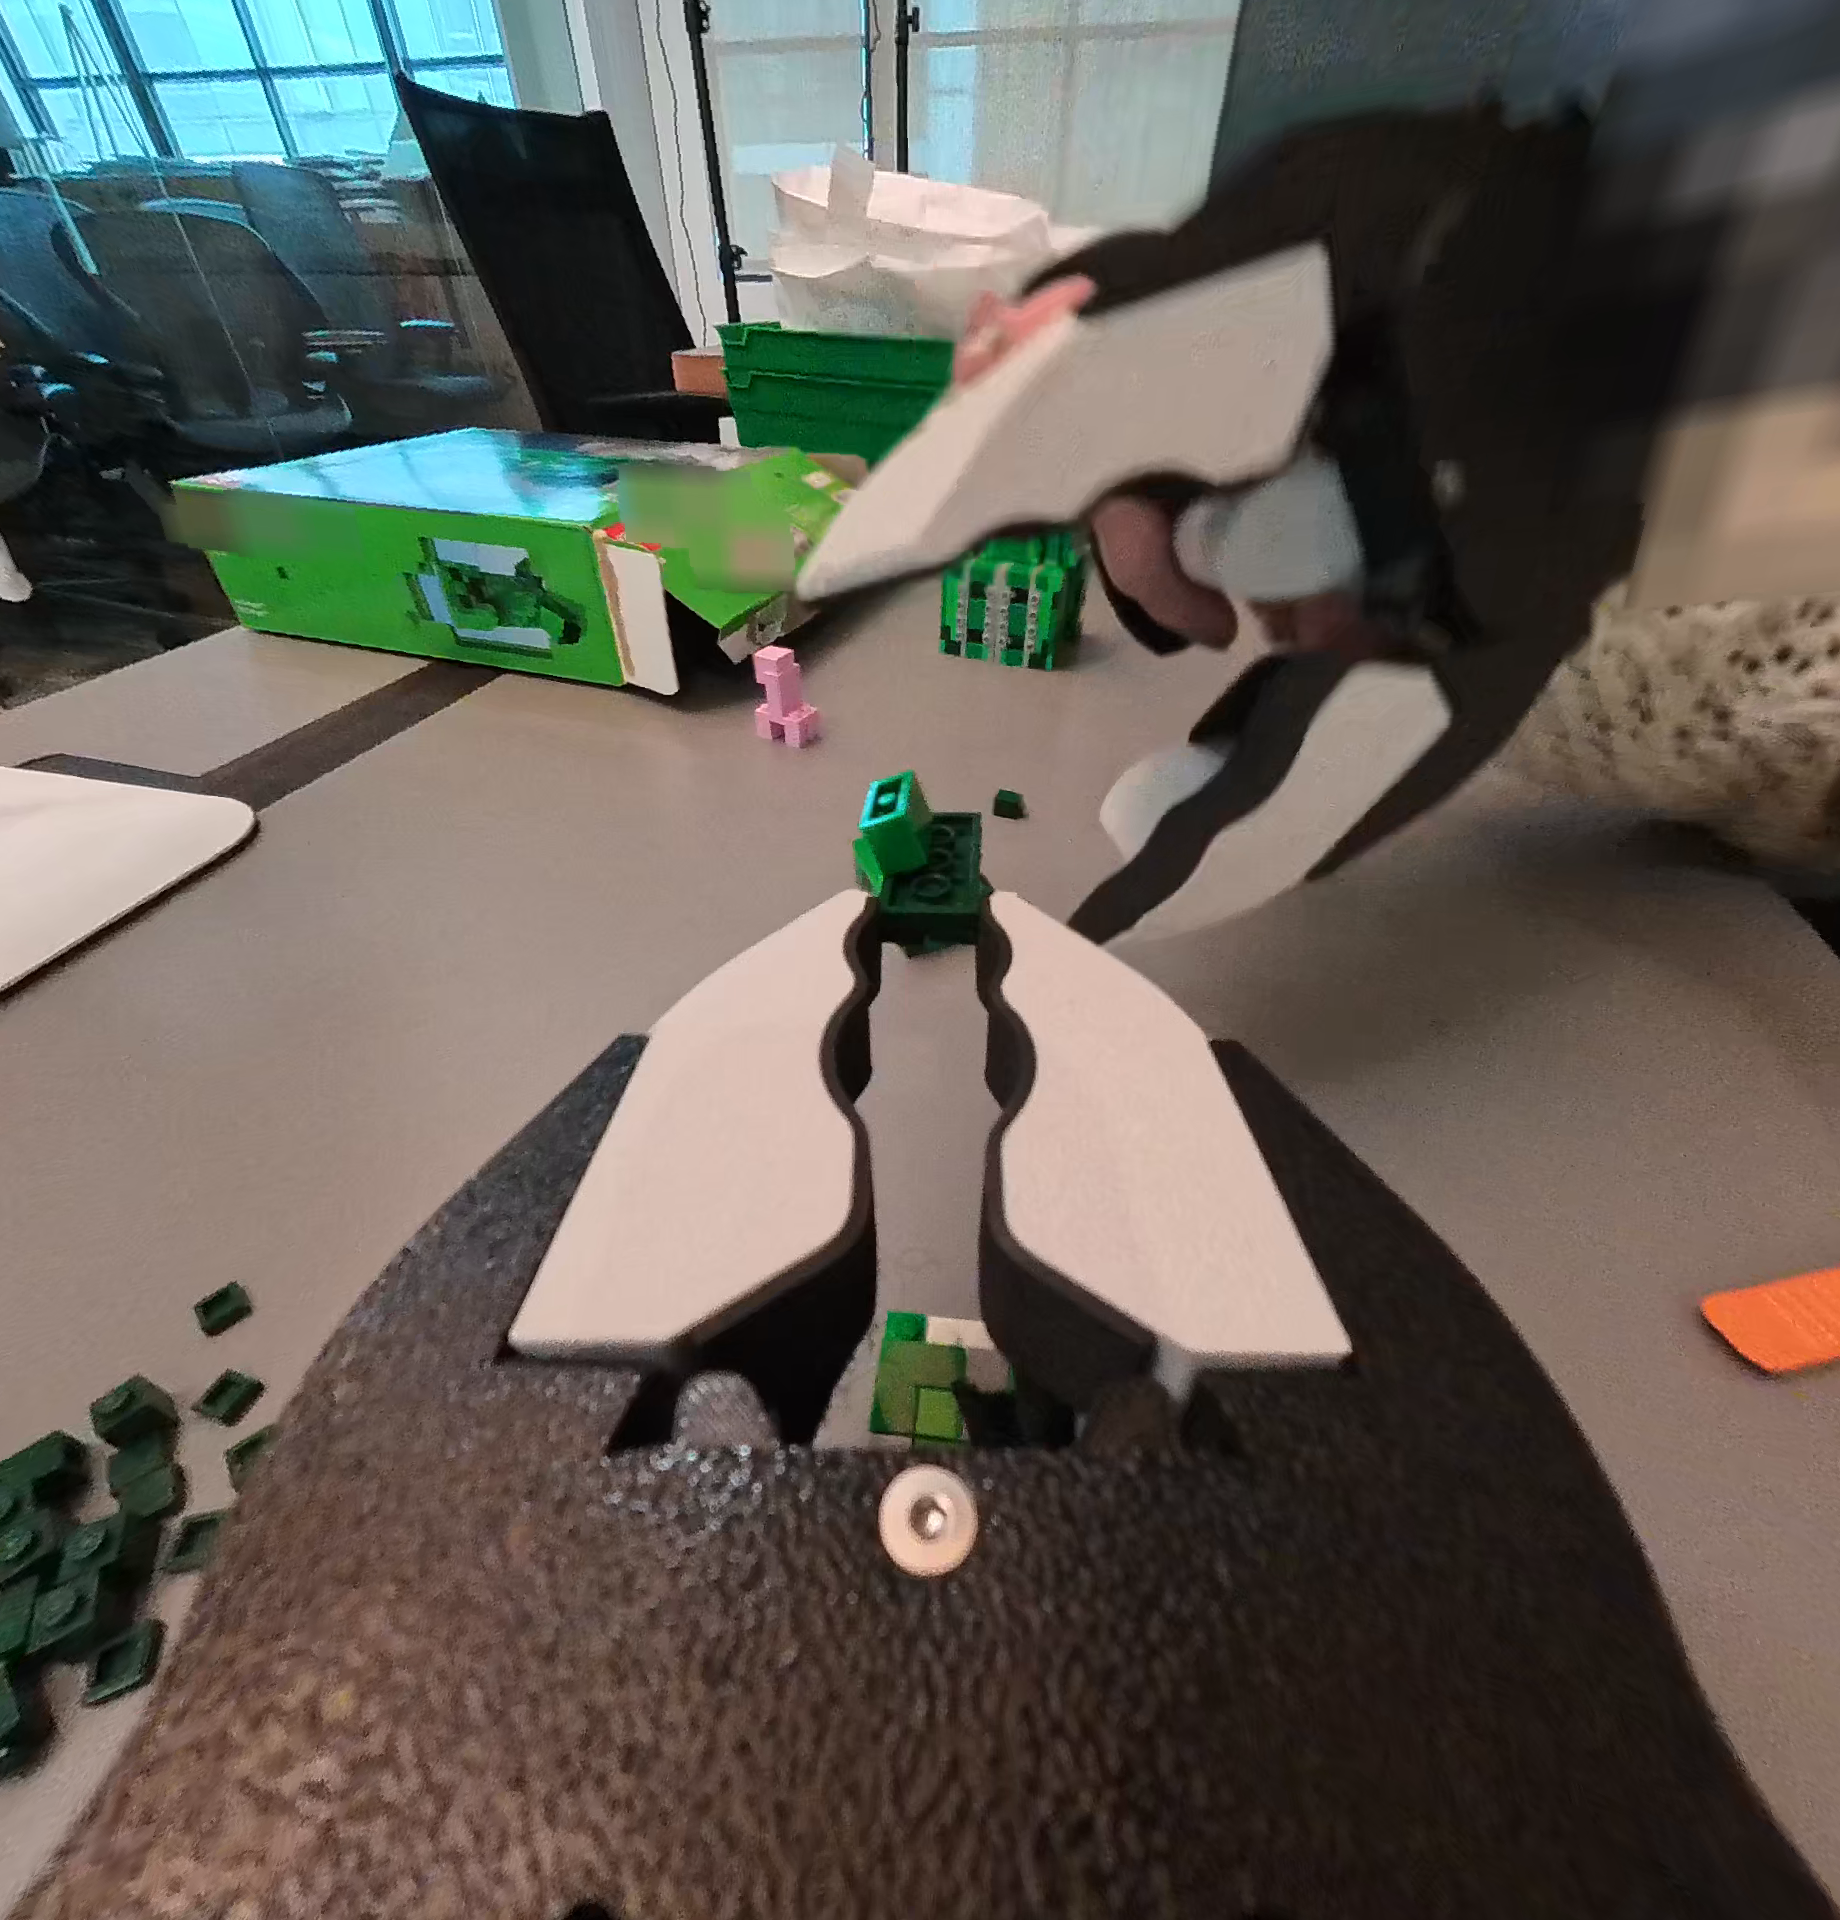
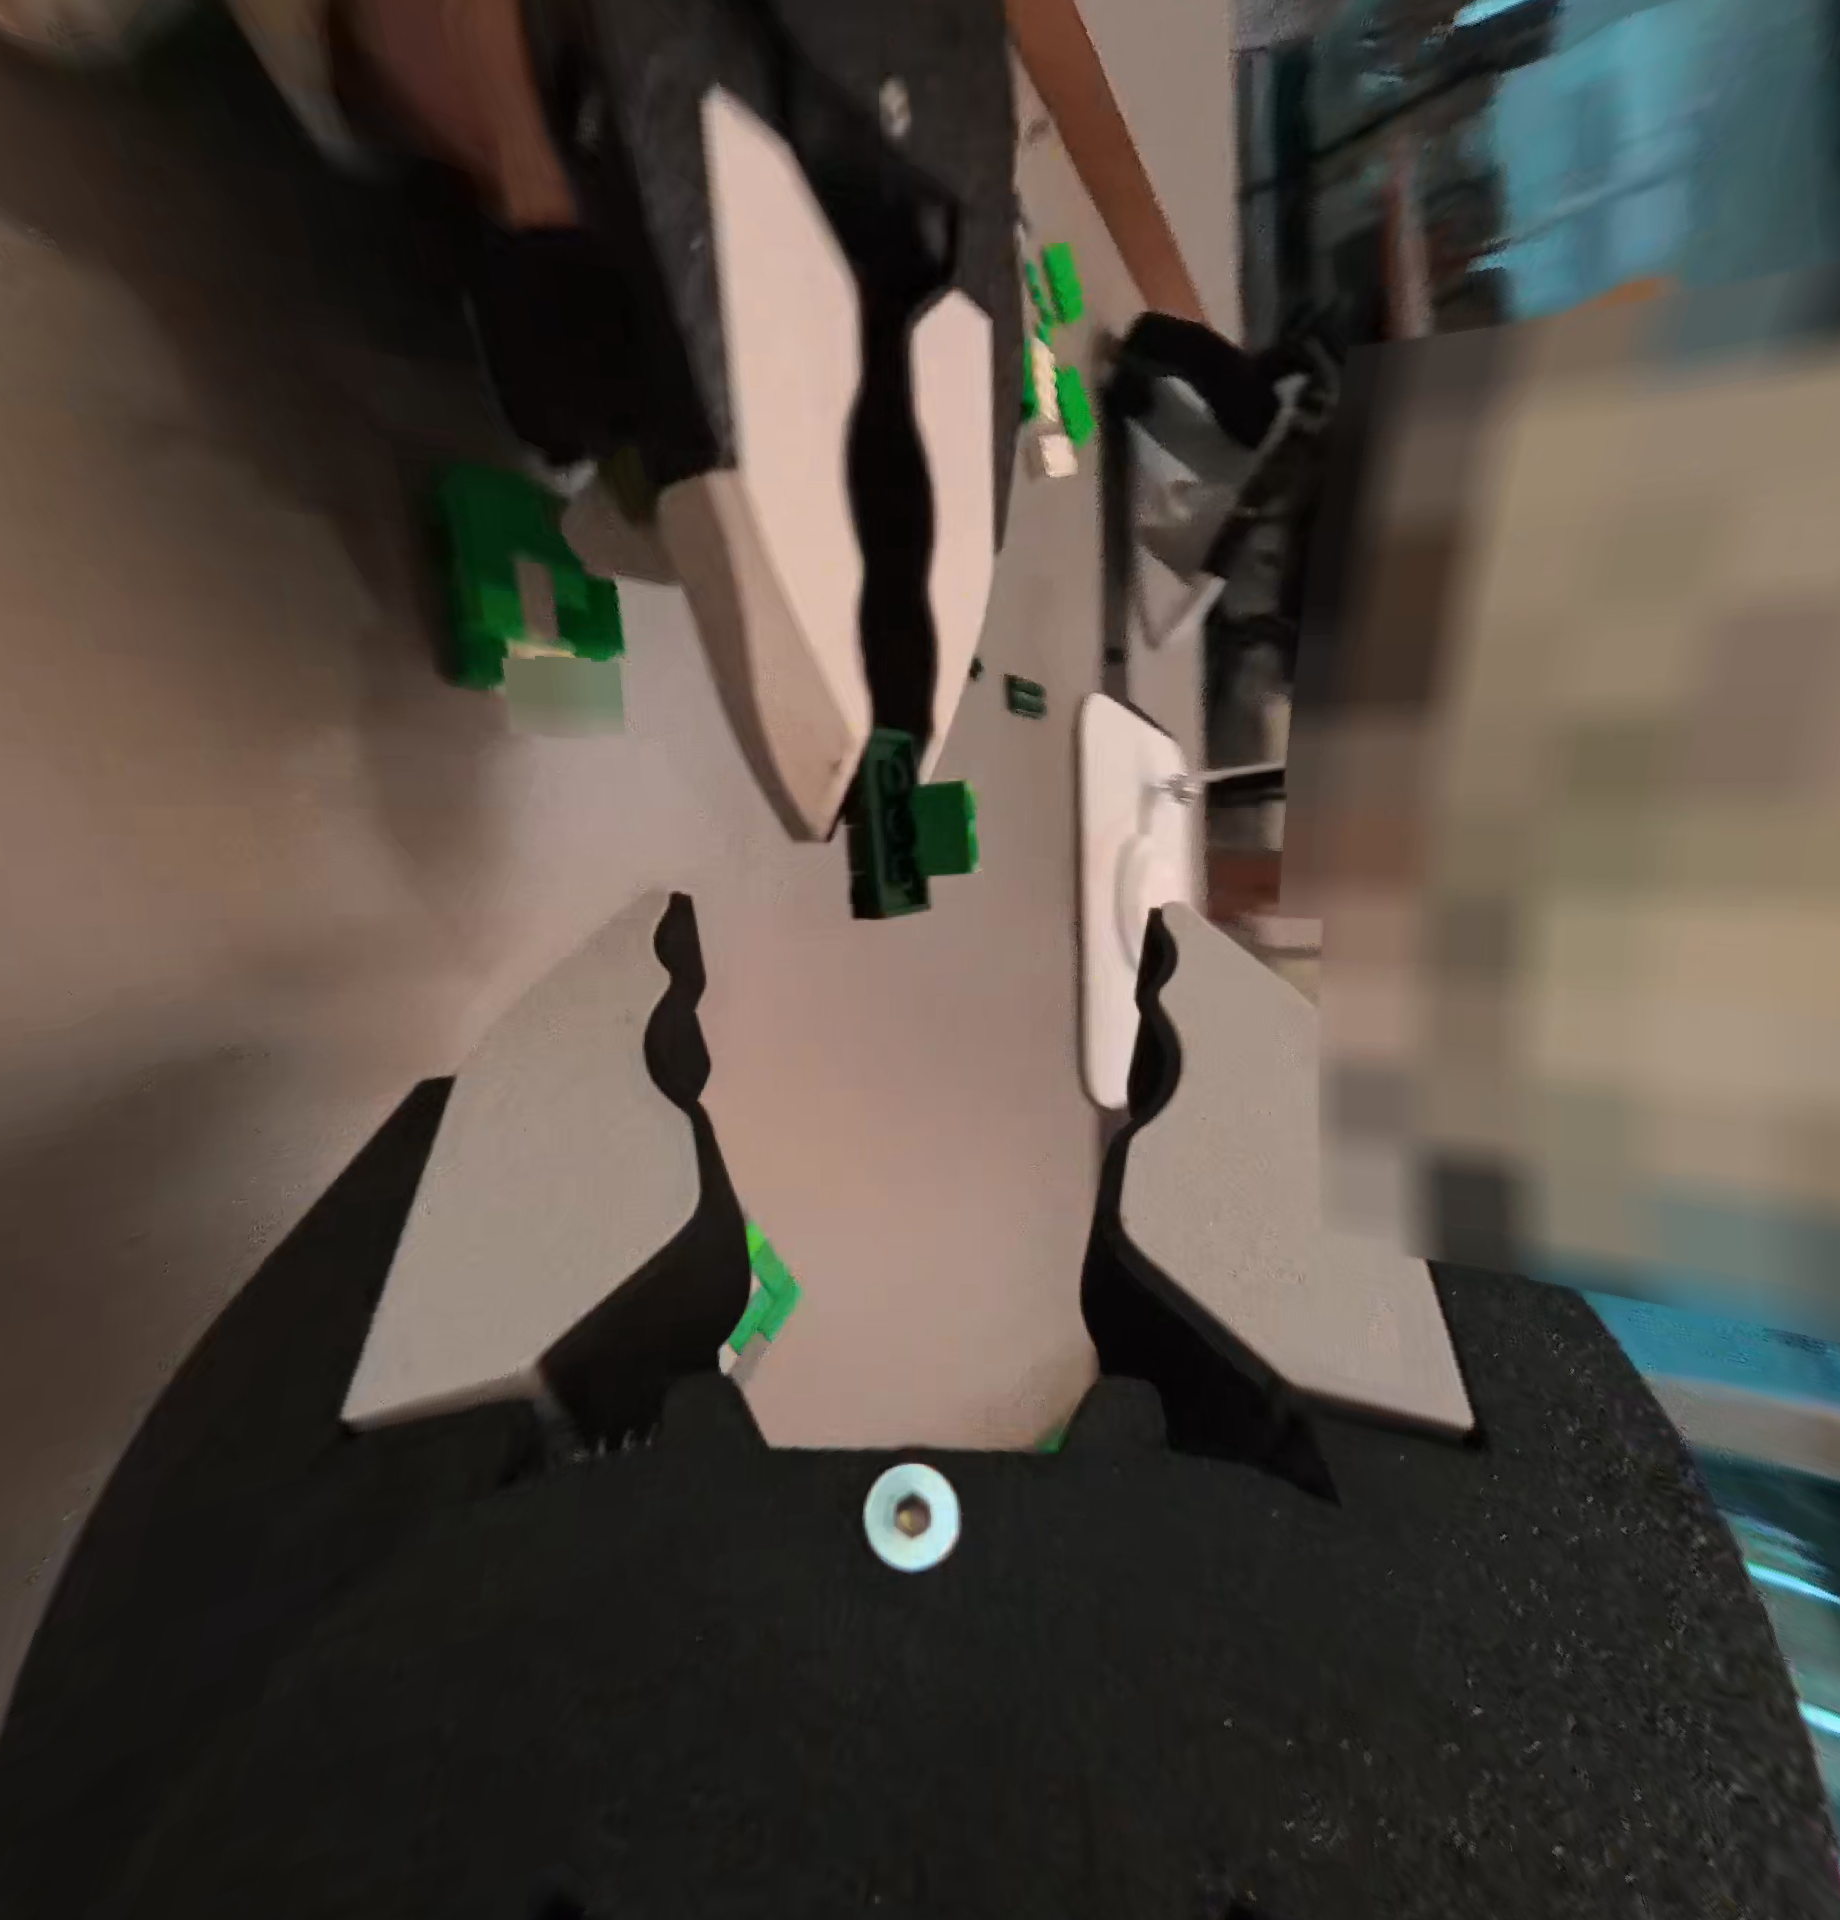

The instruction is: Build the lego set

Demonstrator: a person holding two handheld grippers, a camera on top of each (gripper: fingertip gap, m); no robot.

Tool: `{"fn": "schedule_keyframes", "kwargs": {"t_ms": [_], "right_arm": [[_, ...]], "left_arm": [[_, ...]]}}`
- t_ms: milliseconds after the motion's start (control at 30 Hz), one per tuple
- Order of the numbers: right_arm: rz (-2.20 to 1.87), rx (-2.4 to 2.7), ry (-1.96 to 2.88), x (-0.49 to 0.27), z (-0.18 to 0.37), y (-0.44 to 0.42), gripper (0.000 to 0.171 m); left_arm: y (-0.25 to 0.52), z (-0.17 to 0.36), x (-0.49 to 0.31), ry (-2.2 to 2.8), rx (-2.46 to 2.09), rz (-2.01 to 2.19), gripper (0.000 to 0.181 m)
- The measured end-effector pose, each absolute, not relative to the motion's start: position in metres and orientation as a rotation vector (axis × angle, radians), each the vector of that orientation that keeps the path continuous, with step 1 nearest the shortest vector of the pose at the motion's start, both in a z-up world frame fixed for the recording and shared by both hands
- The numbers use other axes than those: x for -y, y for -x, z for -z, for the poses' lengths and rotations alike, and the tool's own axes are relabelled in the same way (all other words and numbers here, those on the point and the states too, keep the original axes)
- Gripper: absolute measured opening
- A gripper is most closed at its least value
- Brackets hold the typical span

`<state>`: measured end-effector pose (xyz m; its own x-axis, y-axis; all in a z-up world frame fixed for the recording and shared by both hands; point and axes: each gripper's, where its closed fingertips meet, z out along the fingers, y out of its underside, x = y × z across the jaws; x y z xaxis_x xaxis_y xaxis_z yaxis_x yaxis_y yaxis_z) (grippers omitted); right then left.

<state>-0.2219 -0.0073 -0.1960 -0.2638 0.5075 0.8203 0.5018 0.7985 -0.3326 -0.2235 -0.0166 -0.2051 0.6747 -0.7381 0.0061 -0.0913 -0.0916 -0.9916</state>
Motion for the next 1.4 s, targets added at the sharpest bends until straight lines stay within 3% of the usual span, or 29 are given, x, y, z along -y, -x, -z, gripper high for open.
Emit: {"fn": "schedule_keyframes", "kwargs": {"t_ms": [267, 633, 733, 1400], "right_arm": [[0.348, 1.683, 0.578, 0.001, 0.201, 0.237, 0.067], [0.417, 1.674, 0.531, -0.003, 0.204, 0.248, 0.043], [0.426, 1.639, 0.518, -0.003, 0.198, 0.248, 0.028], [0.352, 1.552, 0.598, -0.005, 0.198, 0.248, 0.02]], "left_arm": [[0.226, 0.204, 0.015, 1.596, -0.677, 0.633, 0.018], [0.225, 0.205, 0.015, 1.6, -0.682, 0.636, 0.018], [0.224, 0.206, 0.016, 1.603, -0.688, 0.631, 0.018], [0.226, 0.203, 0.015, 1.6, -0.649, 0.672, 0.018]]}}
